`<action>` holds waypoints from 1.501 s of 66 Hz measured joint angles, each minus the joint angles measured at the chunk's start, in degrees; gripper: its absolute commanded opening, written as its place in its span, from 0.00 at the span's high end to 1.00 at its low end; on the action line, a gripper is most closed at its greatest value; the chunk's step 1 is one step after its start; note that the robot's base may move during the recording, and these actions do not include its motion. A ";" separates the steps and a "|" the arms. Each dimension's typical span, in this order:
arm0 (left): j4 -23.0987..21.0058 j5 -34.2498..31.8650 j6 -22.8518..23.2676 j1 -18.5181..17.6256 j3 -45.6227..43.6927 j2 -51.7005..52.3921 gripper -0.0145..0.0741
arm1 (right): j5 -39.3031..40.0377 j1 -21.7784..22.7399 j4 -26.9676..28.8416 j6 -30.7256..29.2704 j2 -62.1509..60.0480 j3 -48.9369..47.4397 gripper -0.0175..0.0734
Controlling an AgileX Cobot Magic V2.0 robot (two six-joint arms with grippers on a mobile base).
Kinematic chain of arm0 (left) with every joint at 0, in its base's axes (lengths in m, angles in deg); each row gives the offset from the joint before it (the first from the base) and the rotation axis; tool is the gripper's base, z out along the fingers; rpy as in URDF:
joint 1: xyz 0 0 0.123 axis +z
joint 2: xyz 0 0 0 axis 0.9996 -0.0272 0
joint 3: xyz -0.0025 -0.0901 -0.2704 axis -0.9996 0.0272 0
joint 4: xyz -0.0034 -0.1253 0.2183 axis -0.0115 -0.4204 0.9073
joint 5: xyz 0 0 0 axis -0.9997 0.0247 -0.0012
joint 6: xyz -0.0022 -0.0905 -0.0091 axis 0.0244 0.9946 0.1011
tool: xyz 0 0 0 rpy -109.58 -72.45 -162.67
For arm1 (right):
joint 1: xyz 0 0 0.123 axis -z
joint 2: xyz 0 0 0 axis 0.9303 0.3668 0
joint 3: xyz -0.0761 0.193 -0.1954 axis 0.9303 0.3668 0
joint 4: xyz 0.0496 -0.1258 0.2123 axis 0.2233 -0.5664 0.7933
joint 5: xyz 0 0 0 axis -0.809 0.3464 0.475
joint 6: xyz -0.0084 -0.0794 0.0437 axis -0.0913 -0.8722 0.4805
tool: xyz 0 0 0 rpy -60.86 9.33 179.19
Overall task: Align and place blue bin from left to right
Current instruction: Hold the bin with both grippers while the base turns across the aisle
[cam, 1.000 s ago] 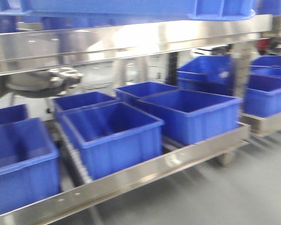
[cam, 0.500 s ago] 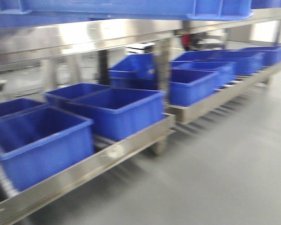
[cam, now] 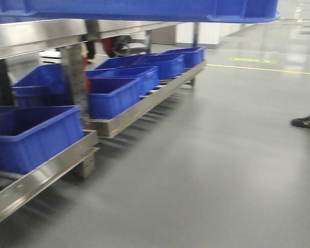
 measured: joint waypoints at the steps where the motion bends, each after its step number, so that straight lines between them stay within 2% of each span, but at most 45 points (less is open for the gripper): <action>1: 0.00 -0.01 0.00 0.00 0.00 0.00 0.96 | 0.00 0.00 0.00 0.00 0.00 0.00 0.88; 99: -0.12 -0.10 0.00 0.00 0.00 0.00 0.96 | 0.00 0.00 0.00 0.00 0.00 0.00 0.88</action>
